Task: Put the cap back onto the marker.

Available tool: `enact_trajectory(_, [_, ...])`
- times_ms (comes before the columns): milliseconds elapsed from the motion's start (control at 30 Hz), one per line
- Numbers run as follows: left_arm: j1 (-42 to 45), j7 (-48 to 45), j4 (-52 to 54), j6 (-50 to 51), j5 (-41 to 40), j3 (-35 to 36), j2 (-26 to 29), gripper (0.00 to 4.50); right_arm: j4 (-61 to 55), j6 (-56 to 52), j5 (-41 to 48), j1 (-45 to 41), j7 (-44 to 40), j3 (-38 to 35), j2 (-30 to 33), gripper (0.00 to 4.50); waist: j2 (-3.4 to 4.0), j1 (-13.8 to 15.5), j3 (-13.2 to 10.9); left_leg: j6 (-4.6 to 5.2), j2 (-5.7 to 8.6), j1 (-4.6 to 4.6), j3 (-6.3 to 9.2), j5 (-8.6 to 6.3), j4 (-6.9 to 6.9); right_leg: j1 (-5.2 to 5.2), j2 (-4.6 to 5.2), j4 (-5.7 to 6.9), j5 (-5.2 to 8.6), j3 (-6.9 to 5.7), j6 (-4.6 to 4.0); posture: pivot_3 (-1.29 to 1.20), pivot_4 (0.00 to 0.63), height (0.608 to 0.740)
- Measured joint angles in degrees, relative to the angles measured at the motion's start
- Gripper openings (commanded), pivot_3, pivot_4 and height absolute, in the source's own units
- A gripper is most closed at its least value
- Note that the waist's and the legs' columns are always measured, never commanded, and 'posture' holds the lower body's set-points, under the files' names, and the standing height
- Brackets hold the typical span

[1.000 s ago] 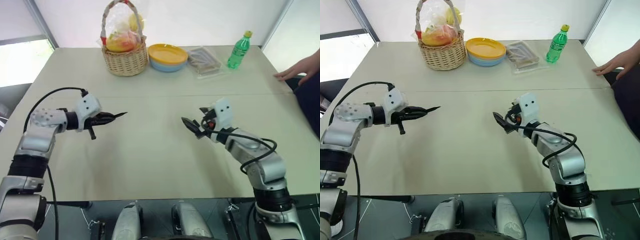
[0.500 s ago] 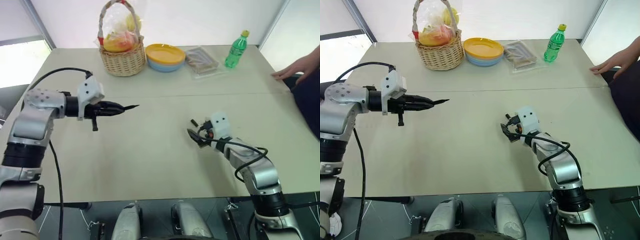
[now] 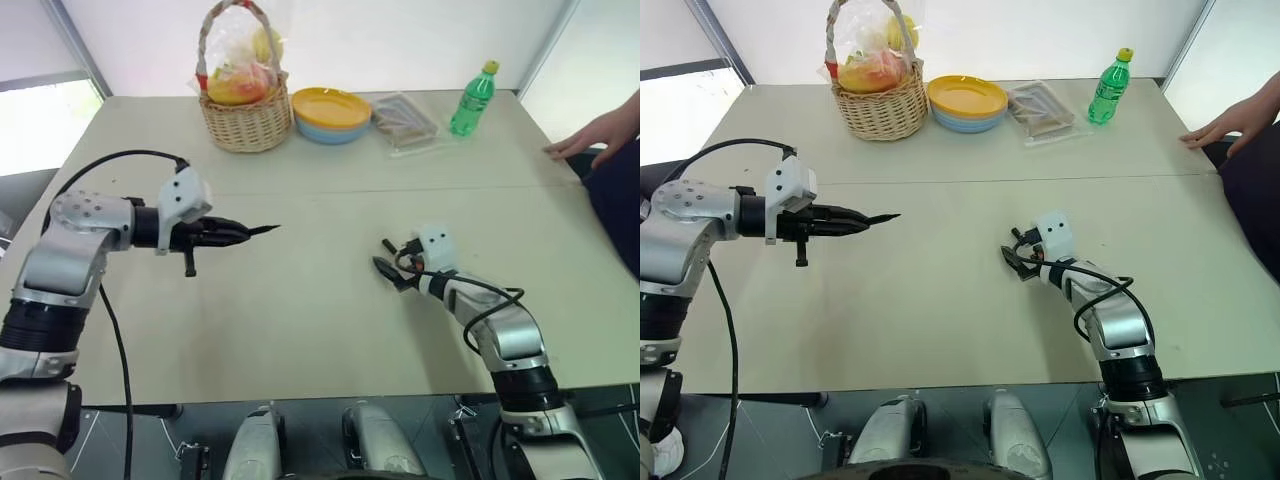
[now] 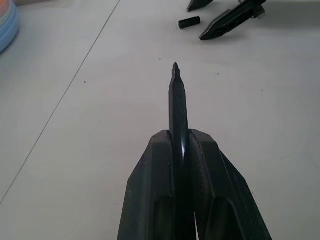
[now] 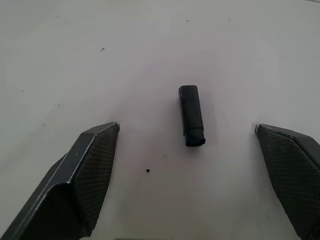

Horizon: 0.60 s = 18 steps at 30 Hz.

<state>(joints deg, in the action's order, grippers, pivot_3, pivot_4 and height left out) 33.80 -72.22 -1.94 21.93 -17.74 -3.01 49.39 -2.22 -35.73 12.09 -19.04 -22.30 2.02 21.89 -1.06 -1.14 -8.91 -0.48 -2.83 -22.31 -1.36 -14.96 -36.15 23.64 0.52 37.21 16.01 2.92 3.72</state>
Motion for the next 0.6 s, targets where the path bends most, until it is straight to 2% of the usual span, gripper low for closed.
enact_trajectory(67, [-0.3,0.2,0.3,0.1,0.0,0.1,0.0,0.00,0.7,0.5,-0.2,-0.3,-0.5,0.0,0.0,3.61,0.00,0.0,0.0,0.00,0.00,0.00,0.00,0.00,0.00,0.00,0.00,0.01,0.00,0.00,0.00,0.00,0.150,0.740])
enact_trajectory(100, [-0.5,0.2,0.5,0.1,0.0,0.1,0.0,0.00,1.0,1.0,-0.5,-0.3,-0.7,0.0,0.0,3.15,0.00,0.0,0.0,0.00,0.00,0.00,0.00,0.00,0.00,0.00,0.00,0.01,0.00,0.00,0.00,0.00,0.150,0.740])
enact_trajectory(300, [-1.6,0.6,0.6,0.2,-0.3,0.5,0.1,0.00,3.8,4.5,-2.6,-1.3,-1.9,1.4,-0.1,0.07,-0.01,0.0,0.0,0.00,-0.01,0.07,0.00,0.00,-0.01,-0.06,0.00,0.04,0.00,0.00,0.00,0.00,0.150,0.740])
enact_trajectory(600, [-1.6,0.7,0.6,0.6,-0.7,0.5,0.1,0.00,4.6,6.4,-3.9,-1.4,-3.3,1.8,0.6,0.07,-0.02,0.0,0.0,0.00,0.00,0.15,0.00,0.00,-0.04,-0.15,0.00,0.04,0.00,0.01,0.00,0.00,0.150,0.740])
